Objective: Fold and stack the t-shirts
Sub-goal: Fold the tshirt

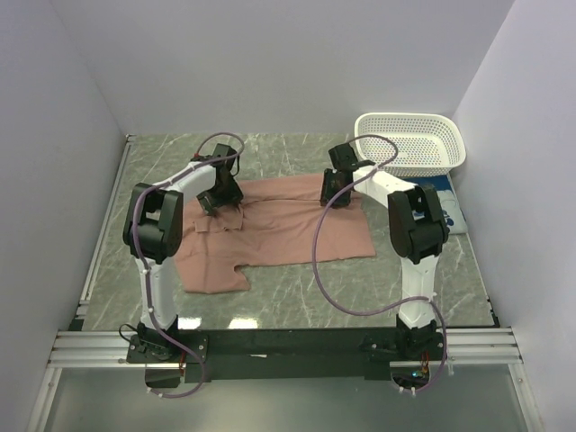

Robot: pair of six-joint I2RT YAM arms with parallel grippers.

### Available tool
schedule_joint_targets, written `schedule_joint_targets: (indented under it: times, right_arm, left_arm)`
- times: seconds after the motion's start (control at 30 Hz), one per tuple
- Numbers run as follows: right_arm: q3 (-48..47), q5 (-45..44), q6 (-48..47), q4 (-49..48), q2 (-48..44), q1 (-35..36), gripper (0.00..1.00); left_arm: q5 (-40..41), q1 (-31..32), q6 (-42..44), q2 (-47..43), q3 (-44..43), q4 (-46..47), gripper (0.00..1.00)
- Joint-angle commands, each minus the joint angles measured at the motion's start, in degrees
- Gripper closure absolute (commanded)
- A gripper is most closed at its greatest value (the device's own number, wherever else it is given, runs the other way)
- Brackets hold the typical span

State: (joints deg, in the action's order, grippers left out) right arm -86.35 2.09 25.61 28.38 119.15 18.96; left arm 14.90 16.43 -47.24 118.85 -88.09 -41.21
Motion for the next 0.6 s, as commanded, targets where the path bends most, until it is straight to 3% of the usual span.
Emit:
schedule_joint_targets:
  times: [0.0, 0.1, 0.23, 0.3, 0.4, 0.57]
  right_arm:
    - [3.35, -0.77, -1.17, -0.25, -5.32, -0.07, 0.5]
    - [9.67, 0.9, -0.38, -3.41, -11.47, 0.2, 0.5]
    - [19.09, 1.78, 0.67, -6.31, -19.73, 0.29, 0.5]
    - [24.7, 1.78, 0.94, -7.54, -24.57, 0.29, 0.5]
    - [31.73, 2.3, 1.2, -9.13, -30.54, 0.29, 0.5]
    - [39.93, 0.9, 1.29, -9.92, -38.71, -0.06, 0.49]
  left_arm:
    - [-0.3, -0.52, -0.13, -5.09, 2.04, 0.08, 0.19]
    - [-1.18, -0.52, -1.53, -13.77, 8.54, 0.87, 0.16]
    - [-0.22, -0.96, -3.38, -25.48, 17.67, 0.61, 0.02]
    - [-0.04, -2.18, -4.08, -32.58, 24.53, 0.95, 0.02]
    - [-1.53, -6.39, -4.7, -40.59, 34.02, 1.66, 0.03]
    - [-3.99, -16.22, -3.13, -48.7, 46.76, 4.55, 0.18]
